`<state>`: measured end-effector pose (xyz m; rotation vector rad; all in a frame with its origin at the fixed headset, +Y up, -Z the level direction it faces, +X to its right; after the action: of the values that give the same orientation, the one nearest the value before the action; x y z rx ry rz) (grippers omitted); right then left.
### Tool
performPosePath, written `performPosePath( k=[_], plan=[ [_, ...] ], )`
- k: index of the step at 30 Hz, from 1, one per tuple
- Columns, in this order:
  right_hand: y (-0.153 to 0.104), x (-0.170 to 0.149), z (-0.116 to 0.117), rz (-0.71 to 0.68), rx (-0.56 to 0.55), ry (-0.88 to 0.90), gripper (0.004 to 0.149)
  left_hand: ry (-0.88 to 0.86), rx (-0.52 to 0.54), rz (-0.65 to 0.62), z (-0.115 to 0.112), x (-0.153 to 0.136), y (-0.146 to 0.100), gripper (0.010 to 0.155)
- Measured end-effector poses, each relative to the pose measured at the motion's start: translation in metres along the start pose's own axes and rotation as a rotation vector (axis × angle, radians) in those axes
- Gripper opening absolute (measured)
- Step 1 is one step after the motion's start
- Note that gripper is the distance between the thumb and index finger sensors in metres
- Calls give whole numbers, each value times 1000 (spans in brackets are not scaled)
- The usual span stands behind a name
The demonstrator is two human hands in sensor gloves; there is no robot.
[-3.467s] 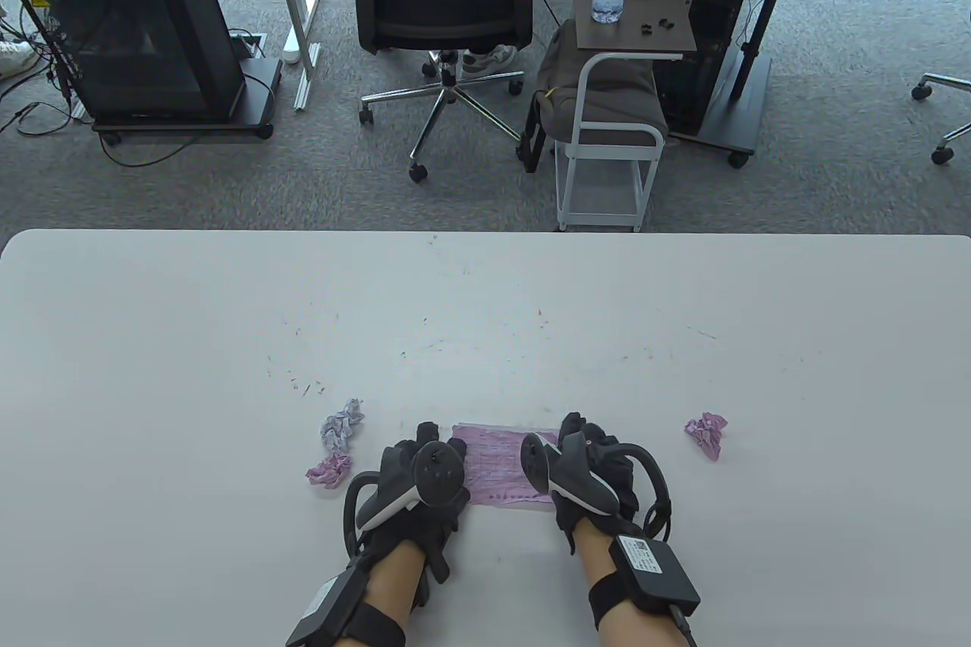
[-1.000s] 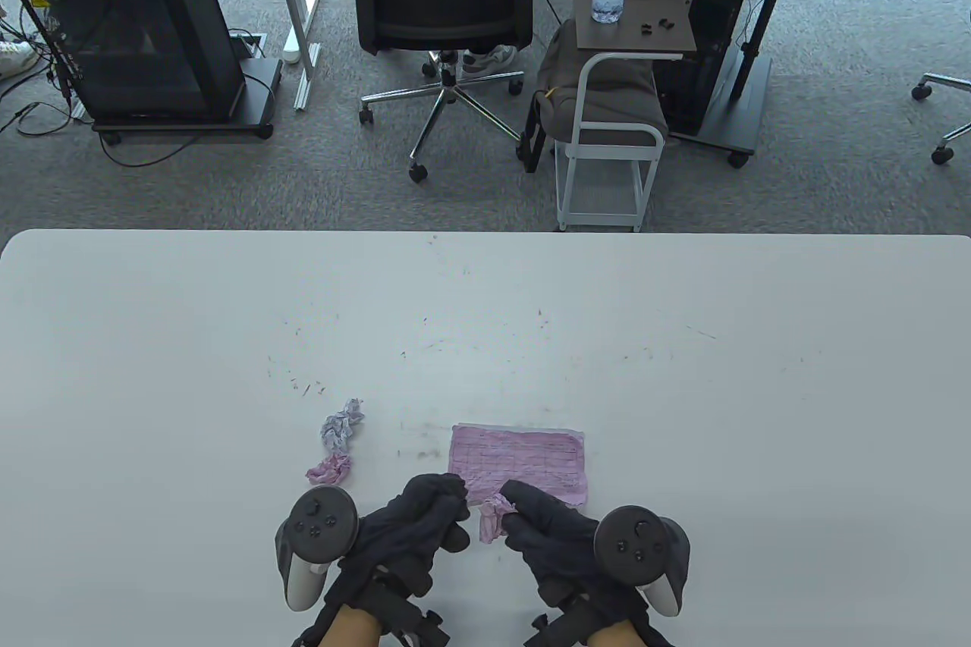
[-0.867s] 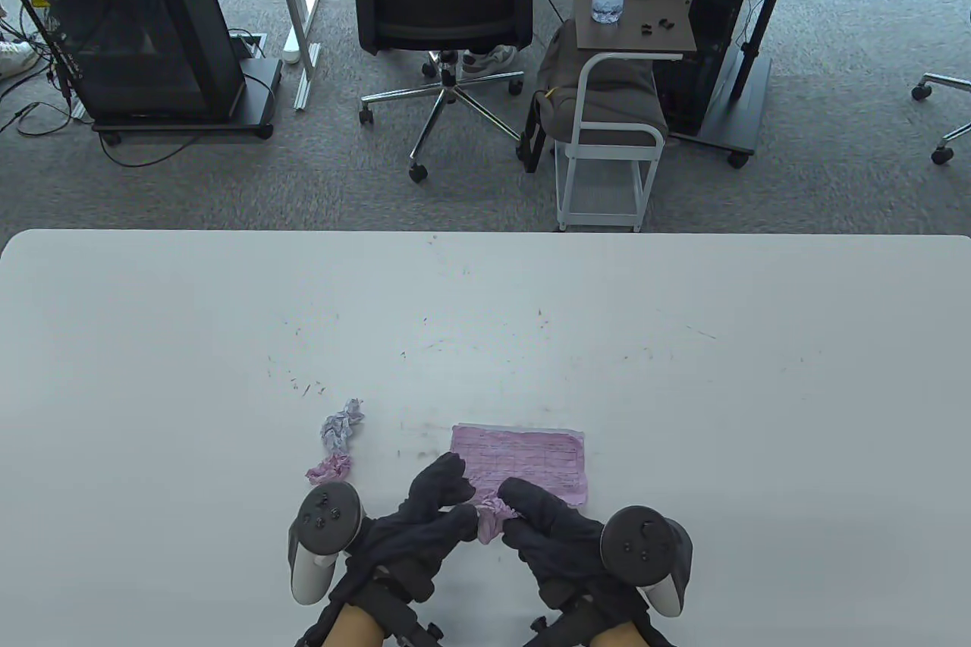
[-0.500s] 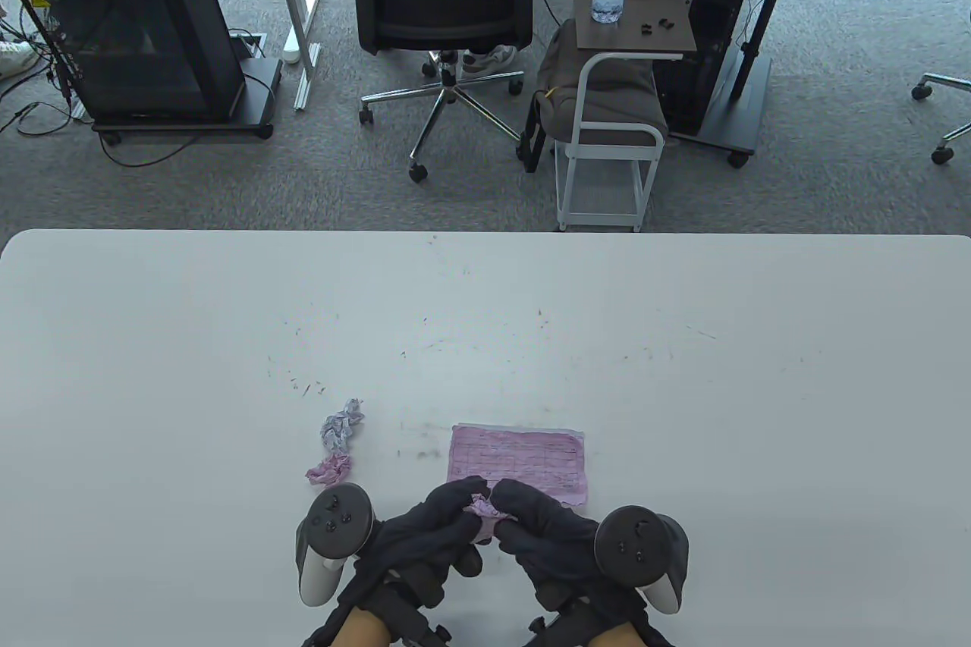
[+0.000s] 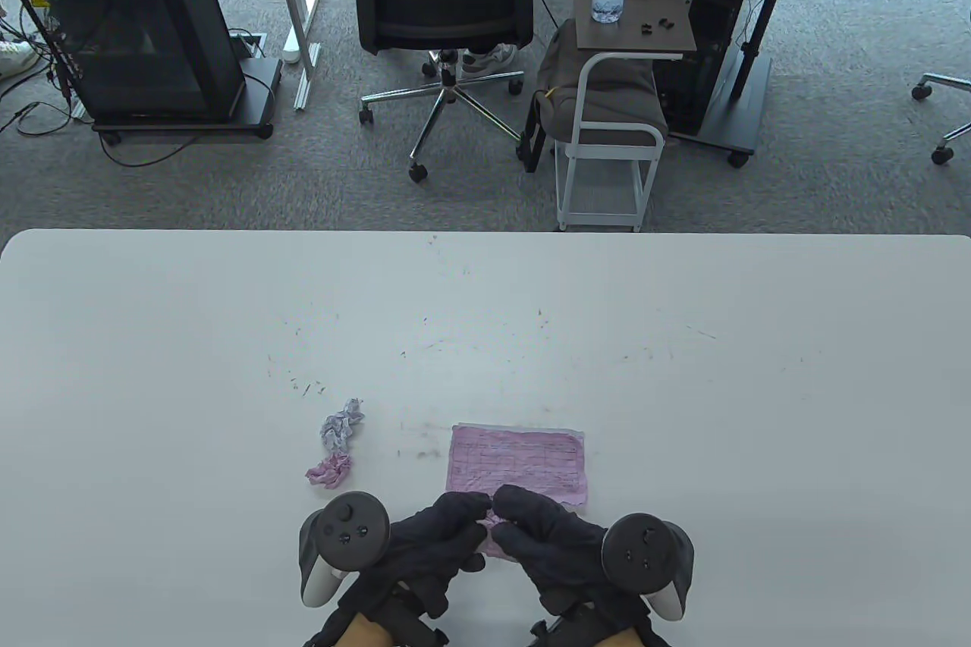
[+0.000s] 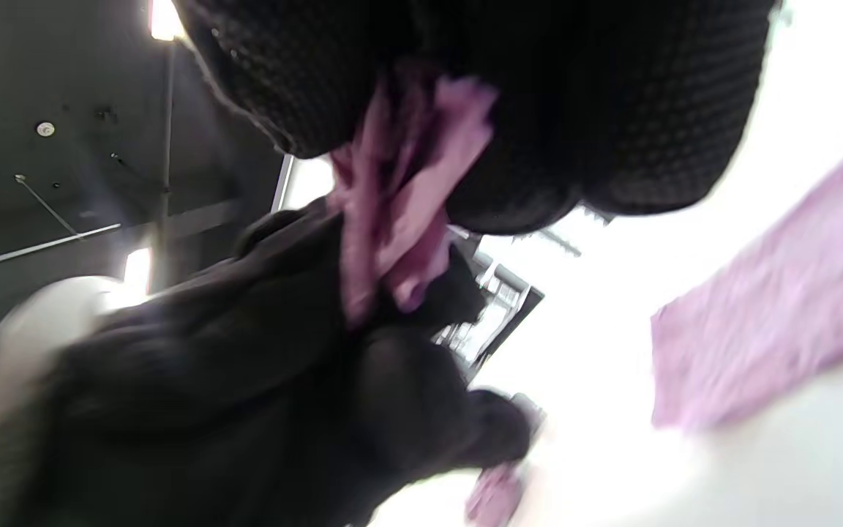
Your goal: Flatten crumpled invoices and stack
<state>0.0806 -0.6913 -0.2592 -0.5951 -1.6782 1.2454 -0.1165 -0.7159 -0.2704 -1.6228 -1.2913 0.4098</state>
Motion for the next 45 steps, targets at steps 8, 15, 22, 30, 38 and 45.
performPosePath(
  k=[8, 15, 22, 30, 38, 45],
  plan=[
    [-1, -11, -11, 81, -95, 5, 40, -53, 48, -9, 7, -1, -1, 48],
    [-2, -16, -16, 123, -134, 55, 41, -54, -45, -35, 0, -2, 0, 79],
    [-4, -20, -7, 198, -107, 229, 44, -27, 49, -68, -1, 6, 3, 69],
    [-5, -33, -24, 197, -168, 318, 53, -122, 110, 1, 14, -10, -5, 49],
    [-2, 3, 18, -26, 230, 45, 86, -231, -15, 52, 0, -19, 0, 47],
    [1, -8, 0, 56, 42, 107, 40, -289, -197, 97, -16, -27, 5, 49]
  ],
)
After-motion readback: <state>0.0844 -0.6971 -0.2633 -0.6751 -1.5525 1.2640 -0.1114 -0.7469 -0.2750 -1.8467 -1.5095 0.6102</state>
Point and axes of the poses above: the tracker on the back of each hand, its own x axis roughly to the thumb side, its own y axis roughly from the wrist to the fingertips, z = x × y, the point moved 5 cm from there along y, roughly from the wrist to the fingertips, and after that the axes turned 6 degrees about -x, right-handed, at the moved point
